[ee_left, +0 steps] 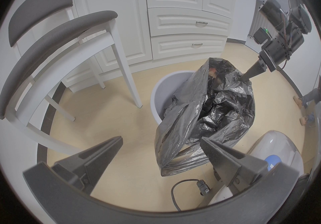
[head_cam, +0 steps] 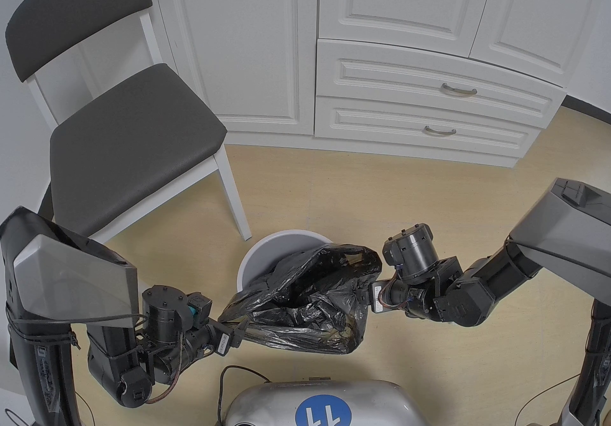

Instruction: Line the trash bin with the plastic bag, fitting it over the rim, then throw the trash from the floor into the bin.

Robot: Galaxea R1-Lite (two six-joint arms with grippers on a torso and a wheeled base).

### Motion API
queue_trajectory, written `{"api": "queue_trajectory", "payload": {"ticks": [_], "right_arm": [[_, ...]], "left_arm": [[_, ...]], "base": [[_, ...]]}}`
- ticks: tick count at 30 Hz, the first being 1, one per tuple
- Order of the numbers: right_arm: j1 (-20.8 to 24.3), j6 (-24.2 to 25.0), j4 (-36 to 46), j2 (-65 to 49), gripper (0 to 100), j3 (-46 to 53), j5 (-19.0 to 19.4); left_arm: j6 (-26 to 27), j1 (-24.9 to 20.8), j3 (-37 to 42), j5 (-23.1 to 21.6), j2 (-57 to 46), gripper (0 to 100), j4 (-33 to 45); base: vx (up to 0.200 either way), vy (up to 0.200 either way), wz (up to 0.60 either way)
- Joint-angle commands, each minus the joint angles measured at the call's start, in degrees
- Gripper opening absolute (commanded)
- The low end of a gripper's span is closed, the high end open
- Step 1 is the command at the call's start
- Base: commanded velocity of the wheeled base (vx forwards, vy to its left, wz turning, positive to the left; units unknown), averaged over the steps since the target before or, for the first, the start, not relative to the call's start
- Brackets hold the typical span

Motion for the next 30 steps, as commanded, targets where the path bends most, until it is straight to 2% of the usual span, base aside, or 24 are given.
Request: {"api": "queue_trajectory", "payload": {"ticks": [1,7,10,13,17,18,22,24,30], "right_arm": [[-2.5,-0.4,-0.1,0.2,100,-0.4,0.1],[-1.9,0.4,-2.8,1.6,100,-1.6,0.1],[-1.5,2.1,-9.1,3.6,100,-2.3,-0.2],[-1.1,2.9,-11.3,4.3,100,-2.5,-0.3],[-0.7,3.1,-11.5,4.5,100,-2.4,-0.4],[-0.7,3.1,-11.5,4.4,100,-2.4,-0.4],[-0.6,3.1,-11.5,4.1,100,-2.4,-0.4],[-0.1,3.2,-11.5,3.6,100,-2.0,-0.5],[0.1,3.2,-11.5,1.5,100,-1.6,-0.5]], "left_arm": [[0.0,0.0,-0.1,-0.1,-0.9,100,0.0],[0.0,-0.5,-0.1,-0.1,-1.6,100,0.0],[-0.1,-0.7,-0.6,0.0,-1.5,100,0.0],[-0.3,-1.7,-1.4,-0.1,-1.2,100,0.0],[-3.2,-4.1,-2.6,0.0,0.1,100,0.0],[-4.8,-5.6,-3.9,0.2,1.7,100,0.0],[-5.3,-6.3,-6.7,1.3,4.9,100,0.0],[-5.2,-6.6,-11.4,3.5,7.9,100,0.0],[-4.7,-6.4,-22.1,5.2,10.6,100,0.0]], "base": [[0.0,0.0,0.0],[0.0,0.0,0.0],[0.0,0.0,0.0],[0.0,0.0,0.0],[0.0,0.0,0.0],[0.0,0.0,0.0],[0.0,0.0,0.0],[0.0,0.0,0.0],[0.0,0.0,0.0]]}}
